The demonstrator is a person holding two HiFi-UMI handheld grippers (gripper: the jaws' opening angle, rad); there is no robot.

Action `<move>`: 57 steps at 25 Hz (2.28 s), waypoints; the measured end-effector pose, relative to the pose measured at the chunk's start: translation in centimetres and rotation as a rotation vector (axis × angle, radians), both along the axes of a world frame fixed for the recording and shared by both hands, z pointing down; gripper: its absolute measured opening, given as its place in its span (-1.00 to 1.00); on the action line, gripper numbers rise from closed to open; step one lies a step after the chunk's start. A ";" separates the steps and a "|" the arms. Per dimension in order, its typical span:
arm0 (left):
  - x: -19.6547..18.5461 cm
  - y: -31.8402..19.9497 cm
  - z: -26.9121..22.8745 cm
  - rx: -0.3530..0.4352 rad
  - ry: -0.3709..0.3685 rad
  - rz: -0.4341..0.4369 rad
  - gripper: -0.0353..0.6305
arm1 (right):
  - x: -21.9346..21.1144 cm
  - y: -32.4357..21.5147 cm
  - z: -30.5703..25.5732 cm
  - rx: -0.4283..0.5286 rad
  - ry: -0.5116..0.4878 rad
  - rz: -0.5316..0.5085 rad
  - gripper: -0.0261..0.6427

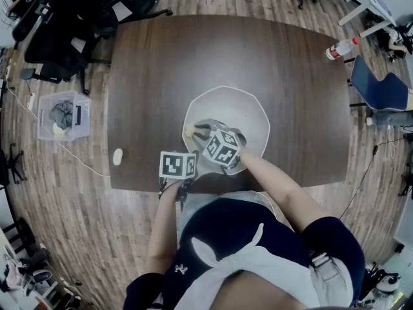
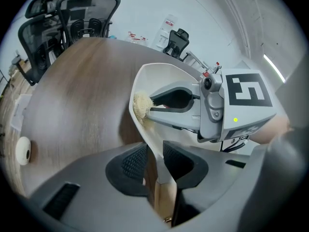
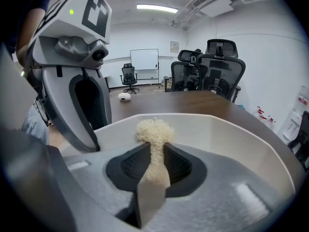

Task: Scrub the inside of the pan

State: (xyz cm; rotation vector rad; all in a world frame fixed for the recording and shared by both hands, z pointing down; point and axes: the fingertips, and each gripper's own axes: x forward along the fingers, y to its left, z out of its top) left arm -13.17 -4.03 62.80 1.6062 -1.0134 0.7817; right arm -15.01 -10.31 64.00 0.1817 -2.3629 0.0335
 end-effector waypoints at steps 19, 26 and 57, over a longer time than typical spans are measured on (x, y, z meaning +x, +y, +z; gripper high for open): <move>0.4 0.3 0.0 0.001 -0.013 0.031 -0.62 | 1.0 -5.2 -0.3 0.081 0.070 0.203 -0.67; 0.4 0.2 0.1 0.001 -0.005 0.042 -0.62 | 1.5 -6.8 -0.1 0.127 0.105 0.260 -0.67; 0.4 0.3 0.1 -0.011 -0.013 0.037 -0.62 | 7.8 -12.1 -0.1 0.249 0.266 0.524 -0.67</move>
